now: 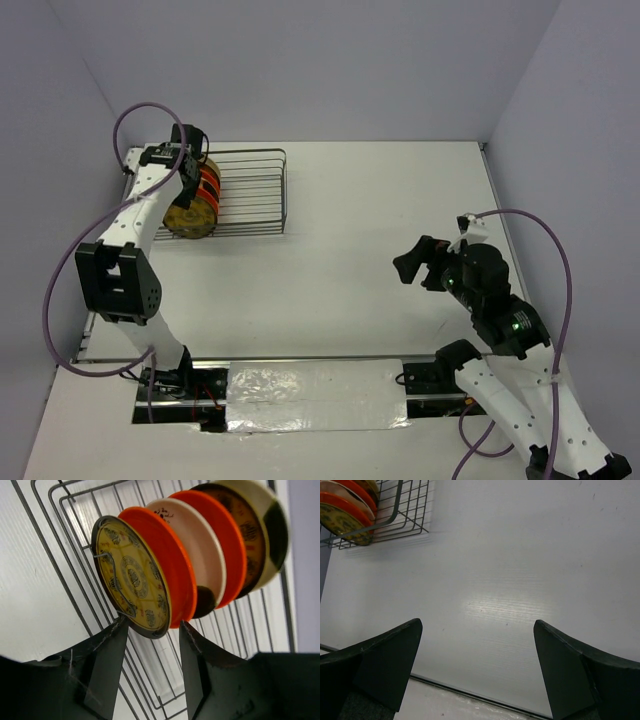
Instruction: Unload the plates from the dish rack
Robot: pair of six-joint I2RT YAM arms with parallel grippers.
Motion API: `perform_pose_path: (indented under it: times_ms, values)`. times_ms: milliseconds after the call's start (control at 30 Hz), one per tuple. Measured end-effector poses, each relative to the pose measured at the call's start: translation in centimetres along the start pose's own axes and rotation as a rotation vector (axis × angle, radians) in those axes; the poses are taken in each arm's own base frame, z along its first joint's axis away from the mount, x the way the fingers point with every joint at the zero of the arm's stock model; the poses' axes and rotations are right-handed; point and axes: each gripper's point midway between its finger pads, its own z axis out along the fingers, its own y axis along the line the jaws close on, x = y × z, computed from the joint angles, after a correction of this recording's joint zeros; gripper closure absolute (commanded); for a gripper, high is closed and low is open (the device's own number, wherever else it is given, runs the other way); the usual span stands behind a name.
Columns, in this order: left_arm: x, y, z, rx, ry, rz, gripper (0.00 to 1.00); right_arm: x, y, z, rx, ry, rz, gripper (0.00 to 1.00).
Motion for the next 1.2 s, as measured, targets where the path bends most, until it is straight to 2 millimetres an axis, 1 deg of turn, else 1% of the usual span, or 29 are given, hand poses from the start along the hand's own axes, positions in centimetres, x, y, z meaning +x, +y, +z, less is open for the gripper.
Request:
perform_pose_path:
  times_ms: [100,200,267,433,500,600,633,700,833,967,1033,1100,1133,1200]
  values:
    - [1.5,0.3,1.7,-0.038,0.03,0.019,0.41,0.4,-0.1,0.7,0.004,0.021,-0.01,0.0]
    - [2.2,0.4,2.9,-0.05,0.042,0.02,0.4,0.3,0.0,1.1,0.001,0.025,-0.021,0.0]
    - [2.3,0.5,3.4,-0.054,0.044,0.013,0.4,0.3,0.2,1.2,-0.007,0.025,-0.025,0.0]
    - [2.0,0.0,4.3,-0.033,0.034,-0.014,0.41,0.3,0.8,1.4,-0.037,0.037,-0.031,0.0]
    - [2.2,0.1,4.8,-0.033,0.035,-0.019,0.45,0.3,1.0,1.5,-0.047,0.041,-0.032,0.0]
    - [2.6,0.5,5.6,-0.035,0.042,-0.023,0.45,0.2,1.3,1.8,-0.06,0.04,-0.032,0.0]
    - [2.6,0.4,5.7,-0.032,0.042,-0.023,0.49,0.2,1.4,1.9,-0.064,0.042,-0.032,0.0]
    - [2.7,0.1,5.8,-0.018,0.044,-0.028,0.63,0.3,1.5,2.0,-0.068,0.049,-0.032,0.0]
    - [2.7,-0.4,5.9,0.011,0.043,-0.051,0.71,0.4,1.6,2.0,-0.074,0.057,-0.031,0.0]
    - [2.5,-0.2,5.3,0.034,0.042,-0.085,0.88,0.5,1.7,2.0,-0.083,0.06,-0.026,0.0]
    - [2.4,0.0,4.8,0.042,0.048,-0.088,0.93,0.5,1.8,2.0,-0.087,0.062,-0.024,0.0]
    - [2.2,0.2,4.6,0.044,0.045,-0.093,0.96,0.5,1.9,1.9,-0.091,0.063,-0.024,0.0]
    - [2.1,0.3,4.4,0.045,0.045,-0.095,1.0,0.5,1.9,1.9,-0.093,0.062,-0.023,0.0]
    - [1.9,0.4,4.2,0.049,0.043,-0.1,1.0,0.5,2.0,1.8,-0.097,0.059,-0.024,0.0]
